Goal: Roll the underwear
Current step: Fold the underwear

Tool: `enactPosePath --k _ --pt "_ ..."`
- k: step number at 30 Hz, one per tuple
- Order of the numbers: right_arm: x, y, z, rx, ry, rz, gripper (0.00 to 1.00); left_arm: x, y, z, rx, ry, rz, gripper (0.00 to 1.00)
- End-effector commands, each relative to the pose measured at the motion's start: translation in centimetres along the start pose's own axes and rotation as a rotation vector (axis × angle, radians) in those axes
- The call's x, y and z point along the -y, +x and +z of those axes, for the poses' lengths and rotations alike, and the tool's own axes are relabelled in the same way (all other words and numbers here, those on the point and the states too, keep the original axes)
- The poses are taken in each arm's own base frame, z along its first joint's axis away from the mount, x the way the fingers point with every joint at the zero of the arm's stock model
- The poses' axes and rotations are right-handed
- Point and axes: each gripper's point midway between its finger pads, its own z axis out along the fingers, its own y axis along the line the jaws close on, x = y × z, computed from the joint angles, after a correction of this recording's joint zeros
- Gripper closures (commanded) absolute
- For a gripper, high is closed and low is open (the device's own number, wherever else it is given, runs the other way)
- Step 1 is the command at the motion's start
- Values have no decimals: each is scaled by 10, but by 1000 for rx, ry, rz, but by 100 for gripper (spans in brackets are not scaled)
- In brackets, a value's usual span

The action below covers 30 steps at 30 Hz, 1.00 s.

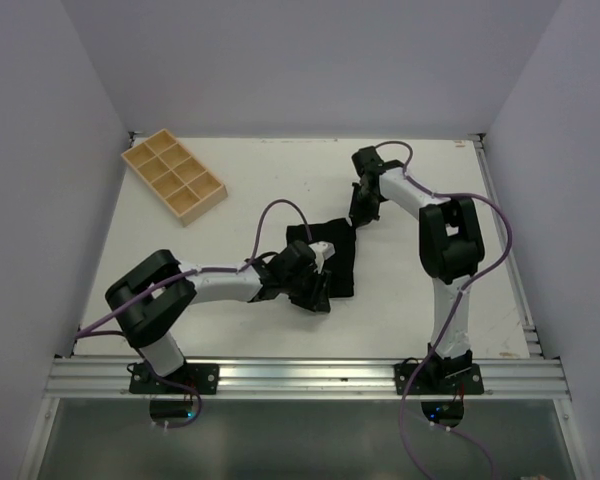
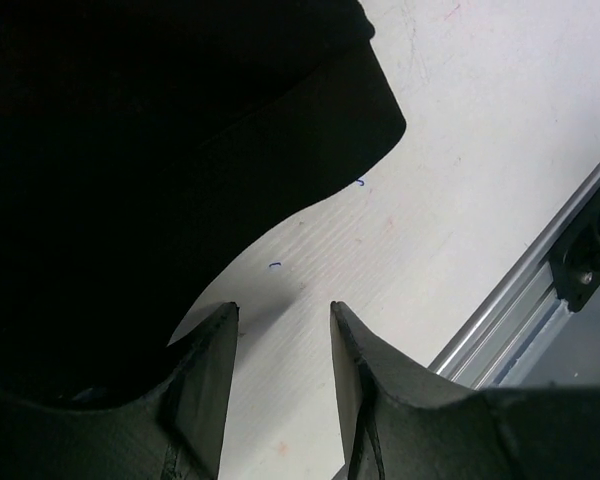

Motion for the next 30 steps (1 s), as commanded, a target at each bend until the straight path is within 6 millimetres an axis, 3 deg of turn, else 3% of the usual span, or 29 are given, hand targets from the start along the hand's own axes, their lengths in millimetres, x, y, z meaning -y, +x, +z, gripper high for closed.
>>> enactPosePath --k 1,7,8,9,16,23,27,30 --pt "1 -4 -9 13 -3 -4 100 6 -21 -14 103 -16 27 54" --pt "6 17 -19 10 -11 94 100 6 -68 -31 210 -246 106 45" --pt "10 26 -17 -6 -1 105 100 3 -63 -27 188 -279 119 44" --pt "8 27 -23 5 -12 122 100 14 -66 -24 194 -274 144 44" --pt "5 47 -33 -21 -27 129 100 32 -53 0 169 -332 173 35" --pt "4 55 -34 -31 -38 119 100 9 -34 14 101 -456 143 37" --pt "6 56 -35 -31 -36 107 100 -3 -19 23 54 -493 120 47" --pt "10 54 -33 -29 -15 91 100 -7 -10 23 32 -497 103 49"
